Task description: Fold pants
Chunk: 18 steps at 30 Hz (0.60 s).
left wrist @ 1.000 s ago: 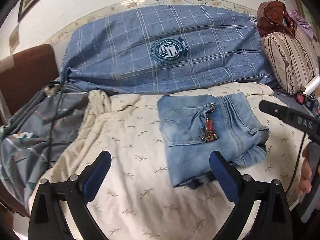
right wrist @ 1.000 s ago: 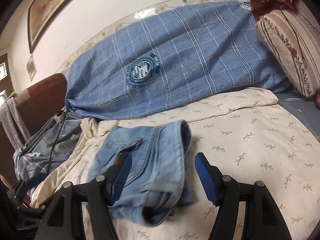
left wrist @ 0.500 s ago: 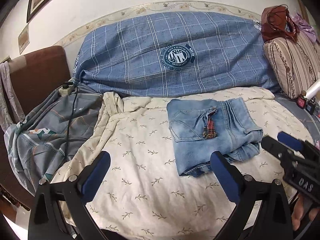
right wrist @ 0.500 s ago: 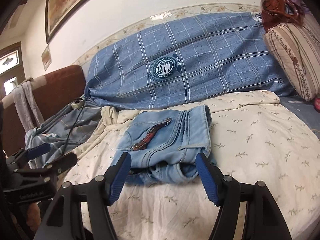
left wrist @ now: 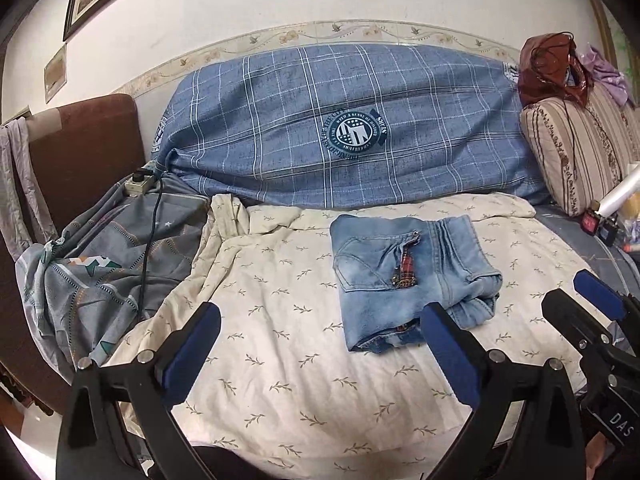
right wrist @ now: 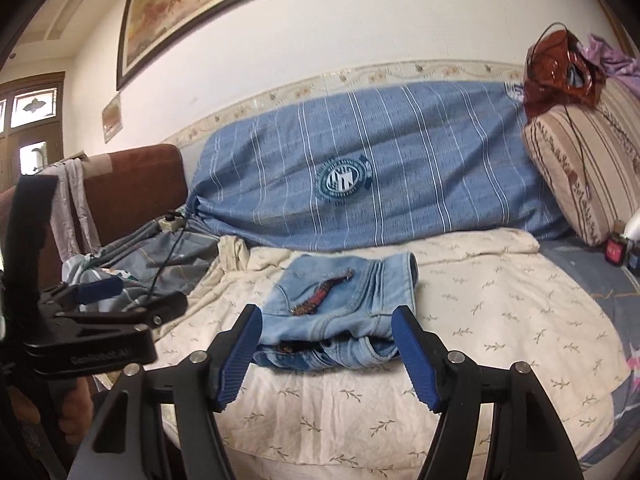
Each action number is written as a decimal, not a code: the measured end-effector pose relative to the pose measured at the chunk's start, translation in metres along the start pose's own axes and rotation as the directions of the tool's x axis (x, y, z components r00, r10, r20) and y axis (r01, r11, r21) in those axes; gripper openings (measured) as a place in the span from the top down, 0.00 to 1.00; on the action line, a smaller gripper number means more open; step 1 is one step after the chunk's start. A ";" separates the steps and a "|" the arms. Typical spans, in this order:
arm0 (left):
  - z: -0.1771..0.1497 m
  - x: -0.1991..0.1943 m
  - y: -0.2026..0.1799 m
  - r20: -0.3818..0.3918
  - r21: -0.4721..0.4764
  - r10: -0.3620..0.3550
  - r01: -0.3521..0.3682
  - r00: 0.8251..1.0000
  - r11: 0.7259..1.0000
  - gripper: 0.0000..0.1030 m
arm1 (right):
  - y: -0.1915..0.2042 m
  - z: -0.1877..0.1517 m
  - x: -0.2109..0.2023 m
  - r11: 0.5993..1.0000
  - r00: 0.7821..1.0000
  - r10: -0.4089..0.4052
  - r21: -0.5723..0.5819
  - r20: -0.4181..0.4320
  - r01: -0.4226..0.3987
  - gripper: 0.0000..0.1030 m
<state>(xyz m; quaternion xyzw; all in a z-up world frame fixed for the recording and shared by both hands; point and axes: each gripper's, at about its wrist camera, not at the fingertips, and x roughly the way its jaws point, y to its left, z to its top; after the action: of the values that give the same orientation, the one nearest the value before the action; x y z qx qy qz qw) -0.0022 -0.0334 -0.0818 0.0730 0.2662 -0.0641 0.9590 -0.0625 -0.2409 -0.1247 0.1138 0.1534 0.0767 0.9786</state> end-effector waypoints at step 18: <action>0.006 -0.028 0.012 0.036 -0.032 -0.015 0.016 0.999 0.999 0.03 | 0.047 0.026 -0.036 0.995 0.996 0.037 -0.092 0.076 -0.030 0.31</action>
<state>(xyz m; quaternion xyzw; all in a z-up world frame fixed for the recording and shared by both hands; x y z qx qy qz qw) -0.0209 -0.0200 -0.0605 0.0543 0.2508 -0.0686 0.9641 -0.0936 -0.2078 -0.0788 0.0749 0.1098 0.0956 0.9865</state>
